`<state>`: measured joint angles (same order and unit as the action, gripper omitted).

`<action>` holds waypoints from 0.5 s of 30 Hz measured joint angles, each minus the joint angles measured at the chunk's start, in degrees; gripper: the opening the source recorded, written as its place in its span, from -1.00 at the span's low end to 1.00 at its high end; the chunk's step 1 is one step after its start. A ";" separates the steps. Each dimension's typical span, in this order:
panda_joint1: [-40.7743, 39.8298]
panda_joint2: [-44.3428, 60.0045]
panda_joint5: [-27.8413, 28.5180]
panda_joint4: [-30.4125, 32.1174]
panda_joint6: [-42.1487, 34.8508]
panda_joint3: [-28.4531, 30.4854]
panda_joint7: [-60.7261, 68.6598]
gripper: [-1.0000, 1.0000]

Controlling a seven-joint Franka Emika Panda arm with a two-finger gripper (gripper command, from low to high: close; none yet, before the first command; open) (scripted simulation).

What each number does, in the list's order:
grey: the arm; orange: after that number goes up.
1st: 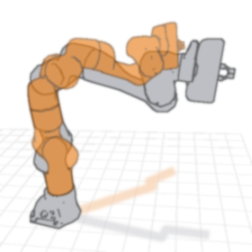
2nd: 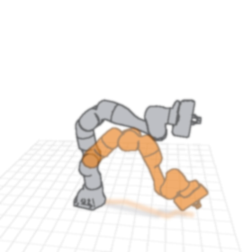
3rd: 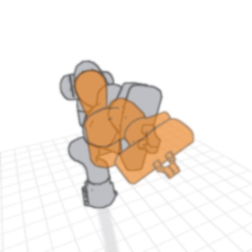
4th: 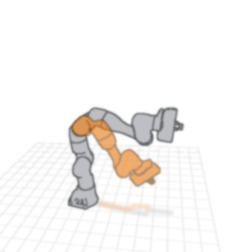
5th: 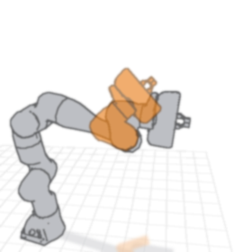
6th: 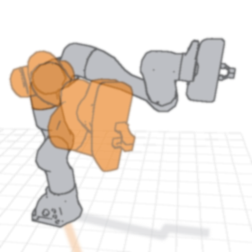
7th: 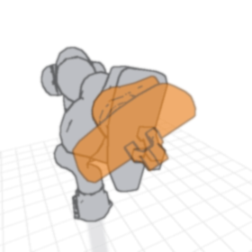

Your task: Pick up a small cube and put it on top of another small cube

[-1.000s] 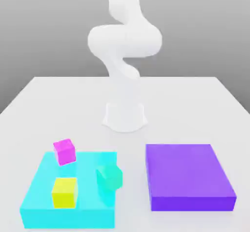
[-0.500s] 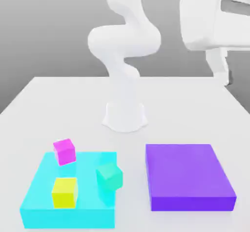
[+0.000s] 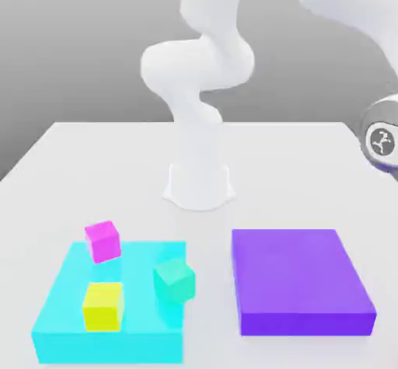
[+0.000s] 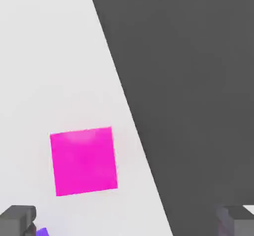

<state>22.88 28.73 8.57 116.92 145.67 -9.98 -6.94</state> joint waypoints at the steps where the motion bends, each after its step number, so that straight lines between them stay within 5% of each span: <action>1: 0.51 2.08 0.47 -0.48 1.22 0.34 0.03 0.00; 3: 1.29 6.23 1.49 -1.46 4.11 1.15 -0.42 0.00; 4: 1.55 7.67 1.83 -1.80 5.18 1.46 -0.61 -1.00; 15: 0.26 0.77 0.05 0.05 0.07 0.43 0.51 -1.00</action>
<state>23.14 29.50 8.62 116.96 145.75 -9.55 -6.43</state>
